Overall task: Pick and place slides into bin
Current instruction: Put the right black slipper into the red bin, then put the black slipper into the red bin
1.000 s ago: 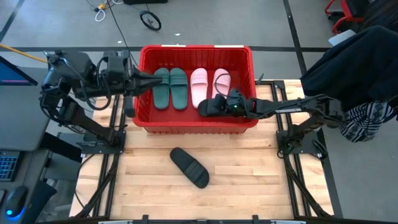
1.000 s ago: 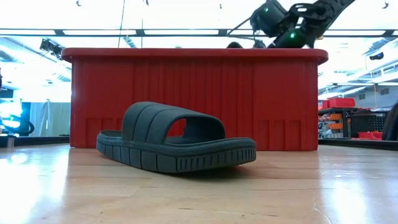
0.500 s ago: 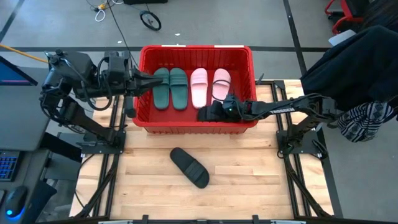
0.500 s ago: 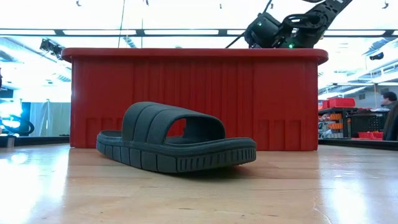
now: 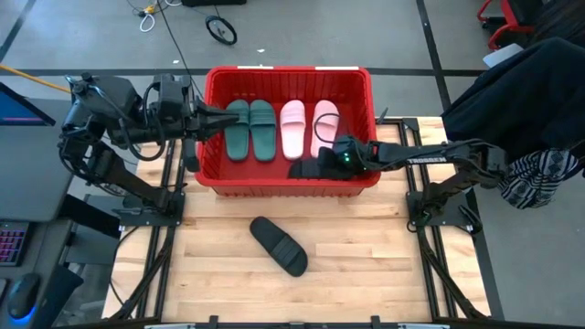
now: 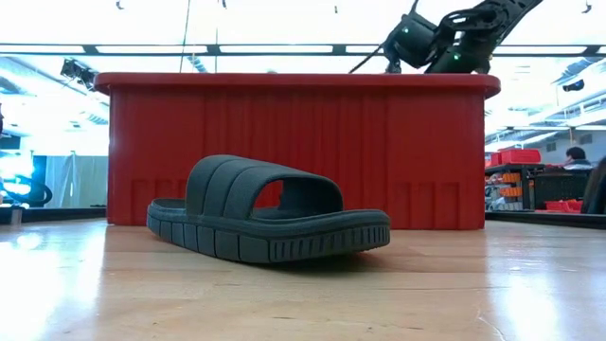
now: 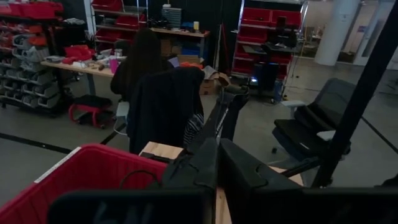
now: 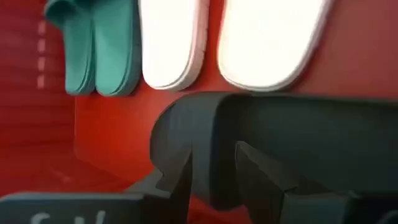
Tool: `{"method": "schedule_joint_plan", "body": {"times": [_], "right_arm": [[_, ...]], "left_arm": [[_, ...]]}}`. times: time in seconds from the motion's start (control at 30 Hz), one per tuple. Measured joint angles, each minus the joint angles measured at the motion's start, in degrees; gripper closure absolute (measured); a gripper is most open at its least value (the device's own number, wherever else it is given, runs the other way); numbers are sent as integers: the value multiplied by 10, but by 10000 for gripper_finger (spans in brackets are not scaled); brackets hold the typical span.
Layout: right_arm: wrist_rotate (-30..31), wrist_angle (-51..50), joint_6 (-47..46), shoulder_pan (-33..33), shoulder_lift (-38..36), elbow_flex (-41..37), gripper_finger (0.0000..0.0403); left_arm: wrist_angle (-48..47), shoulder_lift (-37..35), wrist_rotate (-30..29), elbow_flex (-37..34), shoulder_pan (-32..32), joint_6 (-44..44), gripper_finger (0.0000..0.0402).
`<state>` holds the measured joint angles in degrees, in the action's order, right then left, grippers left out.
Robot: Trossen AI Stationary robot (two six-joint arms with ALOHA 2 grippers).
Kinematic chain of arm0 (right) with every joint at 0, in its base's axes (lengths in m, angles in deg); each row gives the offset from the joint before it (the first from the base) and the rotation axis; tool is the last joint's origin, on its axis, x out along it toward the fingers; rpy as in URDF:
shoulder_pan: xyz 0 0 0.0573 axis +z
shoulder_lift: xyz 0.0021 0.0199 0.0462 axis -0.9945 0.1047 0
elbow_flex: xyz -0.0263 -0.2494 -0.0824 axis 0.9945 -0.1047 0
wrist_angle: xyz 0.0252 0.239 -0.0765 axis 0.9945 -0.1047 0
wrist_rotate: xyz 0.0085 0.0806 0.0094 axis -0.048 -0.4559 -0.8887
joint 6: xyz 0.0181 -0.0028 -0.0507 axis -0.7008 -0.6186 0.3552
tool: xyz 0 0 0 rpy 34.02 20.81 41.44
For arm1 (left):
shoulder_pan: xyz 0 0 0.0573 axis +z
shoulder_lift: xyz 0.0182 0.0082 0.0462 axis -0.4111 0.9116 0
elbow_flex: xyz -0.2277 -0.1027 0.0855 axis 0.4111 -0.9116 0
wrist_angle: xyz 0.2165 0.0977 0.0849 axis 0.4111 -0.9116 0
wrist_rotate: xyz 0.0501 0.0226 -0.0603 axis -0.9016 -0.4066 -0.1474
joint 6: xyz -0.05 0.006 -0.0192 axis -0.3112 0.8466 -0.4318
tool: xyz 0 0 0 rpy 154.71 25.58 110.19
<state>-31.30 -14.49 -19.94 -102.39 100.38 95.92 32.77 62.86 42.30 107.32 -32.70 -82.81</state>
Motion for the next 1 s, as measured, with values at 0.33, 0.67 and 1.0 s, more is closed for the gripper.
{"method": "schedule_joint_plan", "body": {"times": [0.33,0.67,1.0], "right_arm": [[-19,-26,26,-4,-32,46,275],[-21,-55,187,7,-67,185,275],[-104,-80,319,95,-97,260,275]], "left_arm": [[0,0,0,0,0,-1,384],[-4,0,0,0,0,-16,373],[-283,42,67,-7,-5,-197,366]]}}
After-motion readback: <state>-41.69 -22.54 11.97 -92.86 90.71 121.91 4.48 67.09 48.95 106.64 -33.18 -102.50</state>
